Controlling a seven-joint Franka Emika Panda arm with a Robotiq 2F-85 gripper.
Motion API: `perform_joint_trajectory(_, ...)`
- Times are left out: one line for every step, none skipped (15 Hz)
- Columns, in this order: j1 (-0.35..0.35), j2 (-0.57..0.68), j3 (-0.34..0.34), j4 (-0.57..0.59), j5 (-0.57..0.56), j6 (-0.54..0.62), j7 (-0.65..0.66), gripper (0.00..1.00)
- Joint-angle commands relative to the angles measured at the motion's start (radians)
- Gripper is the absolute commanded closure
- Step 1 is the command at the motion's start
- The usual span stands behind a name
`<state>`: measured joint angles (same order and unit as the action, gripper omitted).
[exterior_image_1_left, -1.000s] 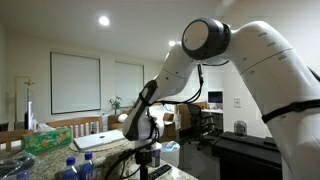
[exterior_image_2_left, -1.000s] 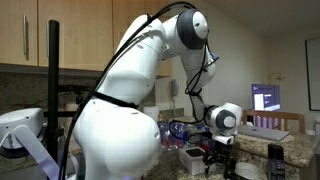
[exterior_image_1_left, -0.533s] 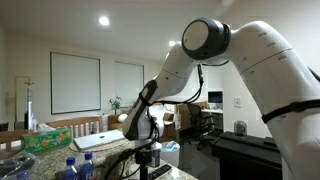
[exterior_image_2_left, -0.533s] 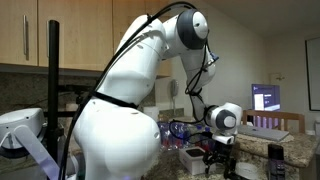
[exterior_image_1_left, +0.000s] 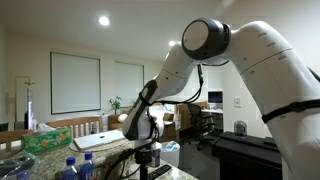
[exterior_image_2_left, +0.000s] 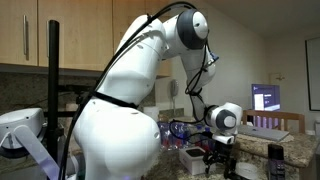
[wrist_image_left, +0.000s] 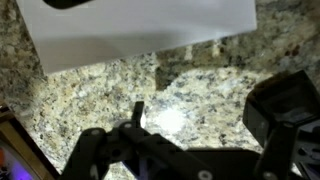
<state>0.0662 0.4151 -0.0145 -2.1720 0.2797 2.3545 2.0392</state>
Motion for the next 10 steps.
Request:
perform_joint_trajectory(-0.015, -0.037, 0.01, -0.016, 0.013, -0.029, -0.076, 0.0)
perform_joint_trajectory(-0.015, -0.06, 0.01, -0.031, 0.009, -0.033, -0.097, 0.0)
perform_joint_trajectory(-0.018, -0.101, 0.012, -0.057, 0.01, -0.036, -0.128, 0.0)
perform_joint_trajectory(-0.016, -0.134, 0.009, -0.075, 0.009, -0.036, -0.144, 0.0)
perform_joint_trajectory(-0.014, -0.187, 0.006, -0.102, 0.006, -0.043, -0.158, 0.0)
perform_joint_trajectory(-0.012, -0.241, 0.001, -0.129, -0.001, -0.049, -0.165, 0.0)
perform_joint_trajectory(-0.009, -0.297, -0.005, -0.154, -0.009, -0.052, -0.158, 0.0)
perform_joint_trajectory(-0.002, -0.348, -0.011, -0.175, -0.025, -0.043, -0.129, 0.0)
perform_joint_trajectory(0.002, -0.404, -0.013, -0.198, -0.045, -0.027, -0.092, 0.0)
perform_joint_trajectory(0.003, -0.461, -0.01, -0.229, -0.057, -0.003, -0.058, 0.0)
